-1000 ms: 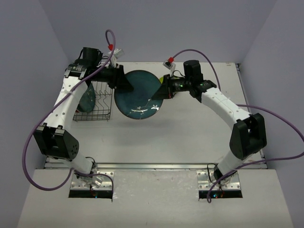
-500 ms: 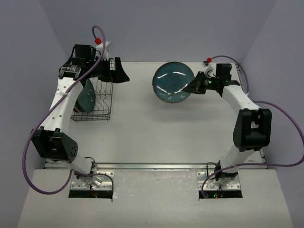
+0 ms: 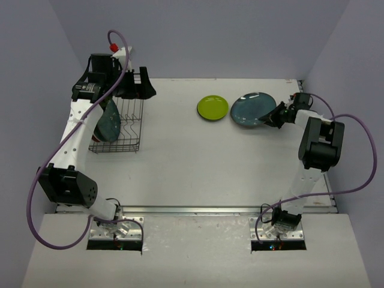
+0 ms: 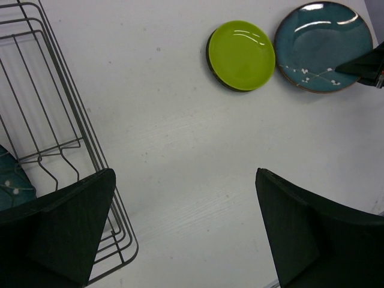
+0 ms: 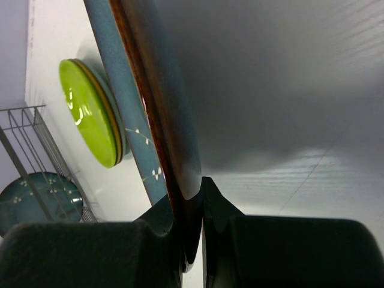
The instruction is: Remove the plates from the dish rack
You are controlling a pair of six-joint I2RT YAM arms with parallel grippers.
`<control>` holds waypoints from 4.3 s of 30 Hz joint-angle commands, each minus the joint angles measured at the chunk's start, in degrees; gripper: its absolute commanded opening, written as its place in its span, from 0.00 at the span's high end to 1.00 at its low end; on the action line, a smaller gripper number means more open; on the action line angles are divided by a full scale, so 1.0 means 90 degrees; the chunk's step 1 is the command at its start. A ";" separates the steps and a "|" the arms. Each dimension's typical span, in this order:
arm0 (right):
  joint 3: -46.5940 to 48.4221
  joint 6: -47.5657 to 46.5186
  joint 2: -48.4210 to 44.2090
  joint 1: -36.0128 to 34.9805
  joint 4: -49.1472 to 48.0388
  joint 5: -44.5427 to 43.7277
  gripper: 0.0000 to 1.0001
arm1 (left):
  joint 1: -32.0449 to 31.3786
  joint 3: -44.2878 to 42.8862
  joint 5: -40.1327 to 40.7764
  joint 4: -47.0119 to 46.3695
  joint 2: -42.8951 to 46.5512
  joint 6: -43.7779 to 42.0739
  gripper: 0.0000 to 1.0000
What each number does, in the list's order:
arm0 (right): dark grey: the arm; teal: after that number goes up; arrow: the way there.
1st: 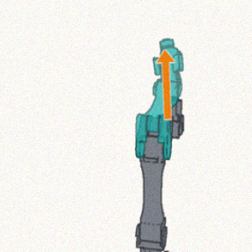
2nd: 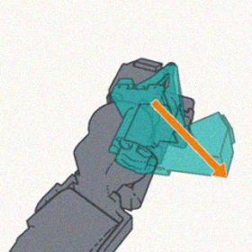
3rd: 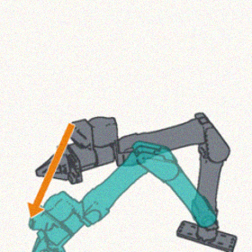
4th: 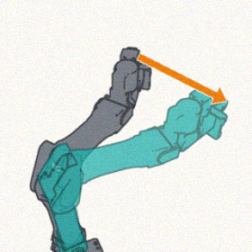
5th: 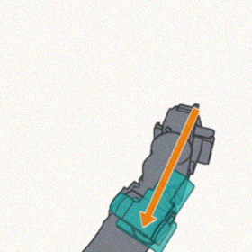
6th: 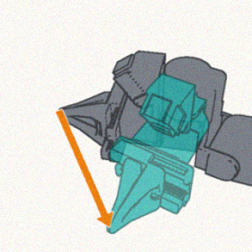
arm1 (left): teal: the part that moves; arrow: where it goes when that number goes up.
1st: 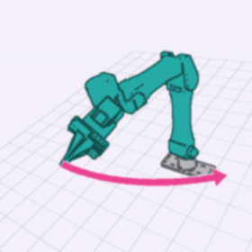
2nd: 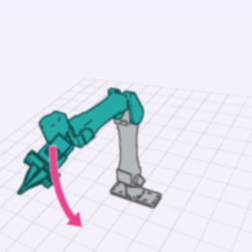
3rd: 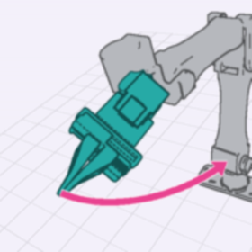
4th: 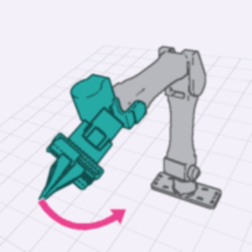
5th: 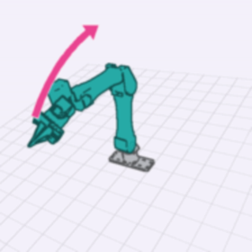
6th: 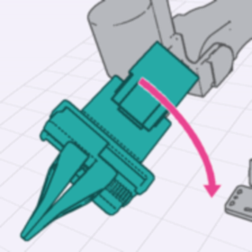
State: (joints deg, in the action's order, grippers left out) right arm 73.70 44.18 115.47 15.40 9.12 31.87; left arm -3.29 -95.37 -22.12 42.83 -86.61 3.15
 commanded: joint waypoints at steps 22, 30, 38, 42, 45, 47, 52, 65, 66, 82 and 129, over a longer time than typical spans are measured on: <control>0.1171 0.0315 0.1108 0.0174 0.0773 -0.0547 0.69 | 0.0043 -0.0165 0.1766 -0.0533 0.0269 0.0119 0.00; 0.1343 0.0148 0.0860 0.0164 0.1211 -0.1197 0.27 | 0.0053 -0.0194 0.2017 -0.0511 0.0408 0.0119 0.00; 0.1785 -0.1189 0.0008 -0.0177 0.1966 -0.1950 0.24 | 0.0053 -0.0266 0.3493 -0.0425 0.0662 -0.0124 0.00; 0.1549 -0.2091 -0.0985 -0.0663 0.1918 -0.2359 0.22 | 0.0061 -0.0591 0.3964 0.0240 0.0337 -0.0251 0.05; 0.1058 -0.2959 -0.1685 -0.1103 0.1656 -0.2347 0.20 | 0.0190 -0.0708 0.4037 0.0648 0.0085 -0.0321 0.13; 0.0674 -0.3501 -0.2356 -0.1542 0.1286 -0.2268 0.13 | 0.0278 -0.0700 0.4002 0.0730 -0.0010 -0.0656 0.19; -0.0403 -0.4322 -0.3633 -0.2553 0.0617 -0.2715 0.01 | 0.0752 -0.1015 0.4072 0.1074 -0.0493 -0.0972 0.26; -0.1235 -0.4490 -0.4276 -0.2922 0.0172 -0.2829 0.01 | 0.1388 -0.0382 0.3852 0.0799 -0.1330 -0.1229 0.38; -0.1245 -0.4498 -0.4276 -0.2922 0.0159 -0.2838 0.01 | 0.1408 -0.0353 0.3792 0.0789 -0.1378 -0.1229 0.41; -0.1348 -0.4470 -0.4192 -0.2927 0.0110 -0.2815 0.01 | 0.1459 0.0442 0.3719 0.0097 -0.1967 -0.1190 0.72; -0.0883 -0.1926 -0.3681 -0.3542 -0.0564 0.1651 0.02 | -0.0170 -0.0077 -0.4145 0.0480 0.0264 -0.1052 1.00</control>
State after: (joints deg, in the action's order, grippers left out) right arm 63.24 24.64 81.15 -13.63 7.45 42.93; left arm -5.40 -95.64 -48.48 56.16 -86.52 -8.80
